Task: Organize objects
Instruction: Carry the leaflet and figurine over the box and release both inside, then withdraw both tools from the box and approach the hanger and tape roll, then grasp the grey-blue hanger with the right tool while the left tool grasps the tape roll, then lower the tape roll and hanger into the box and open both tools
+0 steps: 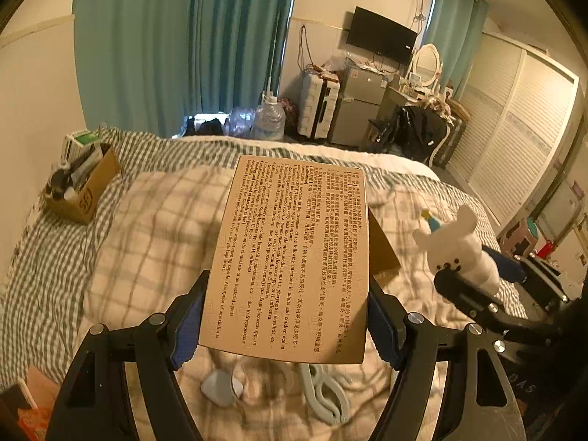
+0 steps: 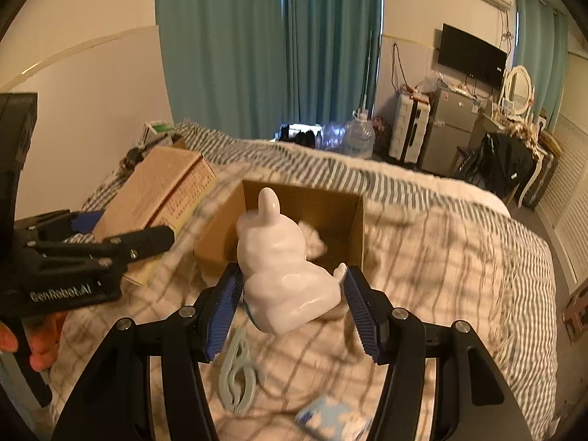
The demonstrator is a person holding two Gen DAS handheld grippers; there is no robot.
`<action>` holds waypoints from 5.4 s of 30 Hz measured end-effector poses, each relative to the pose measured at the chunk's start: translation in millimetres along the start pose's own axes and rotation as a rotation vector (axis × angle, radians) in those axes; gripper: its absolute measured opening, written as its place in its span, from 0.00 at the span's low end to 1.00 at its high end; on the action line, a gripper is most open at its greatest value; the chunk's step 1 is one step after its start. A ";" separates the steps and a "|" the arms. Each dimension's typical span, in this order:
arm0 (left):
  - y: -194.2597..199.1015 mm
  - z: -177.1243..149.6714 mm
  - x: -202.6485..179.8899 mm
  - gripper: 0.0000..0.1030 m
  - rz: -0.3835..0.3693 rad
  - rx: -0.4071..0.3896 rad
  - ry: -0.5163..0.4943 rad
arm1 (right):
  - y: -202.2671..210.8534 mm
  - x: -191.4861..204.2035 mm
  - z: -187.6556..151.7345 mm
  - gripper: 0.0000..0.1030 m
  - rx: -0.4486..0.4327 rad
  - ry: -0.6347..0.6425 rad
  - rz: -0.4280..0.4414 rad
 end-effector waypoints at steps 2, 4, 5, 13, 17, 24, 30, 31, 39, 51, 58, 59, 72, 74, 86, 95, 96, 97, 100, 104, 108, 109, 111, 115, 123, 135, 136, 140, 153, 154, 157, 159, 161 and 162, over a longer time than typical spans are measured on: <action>-5.6 9.7 -0.8 0.75 0.001 -0.004 -0.001 | -6.2 -3.0 14.1 0.55 -0.006 0.003 -0.005; -15.1 20.9 0.1 0.75 0.007 -0.002 -0.004 | -14.8 -6.9 24.8 0.55 -0.005 0.008 -0.011; -21.7 27.9 -0.1 0.75 0.012 0.000 -0.007 | -22.2 -9.5 31.0 0.55 -0.001 0.005 -0.015; -83.2 65.1 -8.6 0.75 0.036 0.036 -0.051 | -93.2 -48.3 65.1 0.55 0.049 -0.051 -0.026; -118.6 71.7 -8.7 0.75 0.035 0.071 -0.050 | -131.1 -61.1 70.9 0.55 0.085 -0.069 -0.021; -153.4 68.4 -4.3 0.75 0.038 0.114 -0.054 | -167.5 -70.6 59.8 0.55 0.126 -0.101 0.001; -136.7 68.7 -3.2 0.76 0.030 0.104 -0.046 | -146.2 -71.3 59.7 0.59 0.094 -0.125 -0.013; -131.0 68.4 -3.1 0.77 0.034 0.108 -0.046 | -135.8 -71.2 62.1 0.62 0.080 -0.128 -0.018; -45.1 65.2 -1.3 0.93 0.055 0.006 -0.034 | -44.8 -59.7 69.4 0.73 -0.010 -0.108 -0.073; 85.1 12.0 11.0 1.00 0.097 -0.136 -0.063 | 93.6 -15.0 31.3 0.81 -0.118 -0.085 -0.123; 109.6 -35.0 27.4 1.00 0.107 -0.144 -0.037 | 120.5 16.3 -11.3 0.83 -0.120 -0.059 -0.122; 110.6 -42.5 29.8 1.00 0.107 -0.140 -0.033 | 120.4 19.3 -17.1 0.85 -0.116 -0.056 -0.124; 41.5 -127.4 45.5 1.00 0.200 -0.058 -0.025 | 35.3 33.5 -98.6 0.89 0.033 -0.081 -0.082; 21.5 -138.9 50.9 1.00 0.209 -0.025 -0.017 | 10.6 35.0 -108.2 0.89 0.078 -0.084 -0.069; -37.1 -157.9 99.0 1.00 0.239 0.082 0.082 | -94.0 55.3 -117.5 0.89 0.263 -0.042 -0.034; -59.7 -165.8 109.4 1.00 0.216 0.151 0.125 | -155.2 65.8 -141.1 0.89 0.442 -0.024 0.010; -60.3 -166.0 110.2 1.00 0.214 0.154 0.129 | -159.6 66.9 -141.9 0.89 0.452 -0.019 0.007; -60.5 -166.2 110.9 1.00 0.210 0.156 0.132 | -164.5 69.7 -143.0 0.89 0.468 -0.009 0.003; -62.9 -166.4 111.9 1.00 0.199 0.171 0.137 | -175.9 72.0 -148.5 0.85 0.515 0.002 -0.010; -69.8 -168.0 114.0 1.00 0.199 0.216 0.157 | -178.2 66.9 -151.0 0.58 0.529 -0.005 -0.062; -67.5 -167.4 107.4 1.00 0.196 0.221 0.141 | -158.1 54.5 -146.0 0.49 0.464 -0.055 -0.068; -66.9 -166.2 103.1 1.00 0.190 0.220 0.133 | -147.5 50.5 -142.9 0.49 0.428 -0.065 -0.073; -68.0 -163.9 96.1 1.00 0.167 0.220 0.129 | -134.3 45.6 -138.0 0.48 0.387 -0.078 -0.064; -78.8 -158.5 74.9 1.00 0.092 0.242 0.128 | -118.6 34.4 -132.1 0.48 0.338 -0.107 -0.036; -114.6 -147.9 30.5 1.00 0.123 0.279 -0.009 | -121.6 9.6 -136.9 0.48 0.339 -0.182 0.046; -143.6 -148.6 13.3 0.79 0.134 0.339 -0.023 | -114.8 -3.9 -135.8 0.48 0.320 -0.216 0.066; -140.4 -148.7 14.9 0.76 0.139 0.328 -0.016 | -111.9 -4.7 -135.4 0.48 0.315 -0.216 0.065; -114.8 -149.0 20.5 0.76 0.088 0.269 0.056 | -99.4 -3.4 -135.4 0.48 0.294 -0.223 0.075; -20.4 -138.7 11.3 0.76 0.029 0.098 0.062 | -19.8 8.9 -128.4 0.48 0.183 -0.207 0.044; -12.1 -134.7 11.5 0.76 0.025 0.080 0.067 | -13.3 9.6 -126.1 0.48 0.171 -0.205 0.050; 10.8 -118.2 13.1 0.76 0.015 0.034 0.076 | 8.7 13.5 -114.7 0.48 0.127 -0.186 0.066; 20.1 -109.0 11.2 0.76 0.008 0.018 0.073 | 19.5 15.4 -105.9 0.48 0.104 -0.167 0.062; 29.1 -94.5 10.3 0.76 -0.008 -0.004 0.063 | 32.7 14.4 -90.7 0.48 0.079 -0.144 0.052; 33.6 -86.6 9.7 0.76 -0.009 -0.021 0.054 | 36.6 13.5 -85.9 0.48 0.072 -0.134 0.045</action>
Point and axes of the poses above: each gripper's, at about its wrist camera, not at the fingertips, and y roughly against the way its jaws point, x to its left, z to its top, the point moved 4 cm from there along -y, roughly the way its jaws point, and after that the axes turned 9 degrees about x, right-handed, at the moved point
